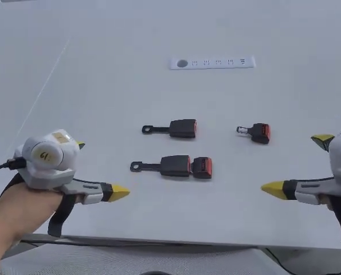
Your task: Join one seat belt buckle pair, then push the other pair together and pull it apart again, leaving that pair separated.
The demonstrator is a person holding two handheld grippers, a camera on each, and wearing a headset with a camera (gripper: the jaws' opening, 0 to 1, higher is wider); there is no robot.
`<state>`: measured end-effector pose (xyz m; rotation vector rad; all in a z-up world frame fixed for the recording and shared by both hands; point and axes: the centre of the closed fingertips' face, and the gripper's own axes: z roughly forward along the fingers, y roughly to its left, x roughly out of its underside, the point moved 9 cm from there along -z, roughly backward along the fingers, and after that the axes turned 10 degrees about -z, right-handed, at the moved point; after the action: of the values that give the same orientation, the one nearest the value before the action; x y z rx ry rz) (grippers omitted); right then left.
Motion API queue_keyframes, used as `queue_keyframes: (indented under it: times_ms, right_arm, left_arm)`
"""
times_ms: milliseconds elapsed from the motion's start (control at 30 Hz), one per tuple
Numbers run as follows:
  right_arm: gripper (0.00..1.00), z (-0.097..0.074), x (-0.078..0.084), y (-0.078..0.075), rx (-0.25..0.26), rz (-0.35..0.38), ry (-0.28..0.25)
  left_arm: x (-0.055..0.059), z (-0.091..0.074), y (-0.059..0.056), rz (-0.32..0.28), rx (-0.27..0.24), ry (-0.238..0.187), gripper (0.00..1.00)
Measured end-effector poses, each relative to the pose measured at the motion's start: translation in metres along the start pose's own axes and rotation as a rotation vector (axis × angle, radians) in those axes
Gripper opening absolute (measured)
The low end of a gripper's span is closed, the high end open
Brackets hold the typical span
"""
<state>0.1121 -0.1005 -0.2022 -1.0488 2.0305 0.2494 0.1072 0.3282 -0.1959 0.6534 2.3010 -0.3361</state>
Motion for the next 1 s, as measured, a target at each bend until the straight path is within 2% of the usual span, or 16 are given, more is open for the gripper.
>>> queue_keyframes:
  times_ms: [633, 667, 733, 833, 1000]
  right_arm:
    - [1.00, -0.004, -0.003, -0.004, 0.017, 0.028, -0.018]
    - [1.00, -0.004, -0.003, -0.004, 0.015, 0.036, -0.021]
    - [1.00, -0.004, -0.007, -0.004, -0.005, 0.117, -0.069]
    - [1.00, -0.005, -0.009, -0.007, 0.010, 0.074, -0.057]
    - [1.00, -0.005, -0.011, -0.008, 0.012, 0.070, -0.058]
  left_arm:
    - [-0.006, -0.005, -0.001, -0.004, -0.008, -0.020, 1.00]
    - [-0.006, -0.005, -0.002, -0.003, -0.007, -0.020, 1.00]
    - [-0.006, -0.004, -0.001, 0.009, -0.006, -0.021, 1.00]
    - [-0.005, -0.003, -0.001, 0.016, -0.006, -0.009, 1.00]
    - [-0.005, -0.003, 0.000, 0.016, -0.006, -0.008, 1.00]
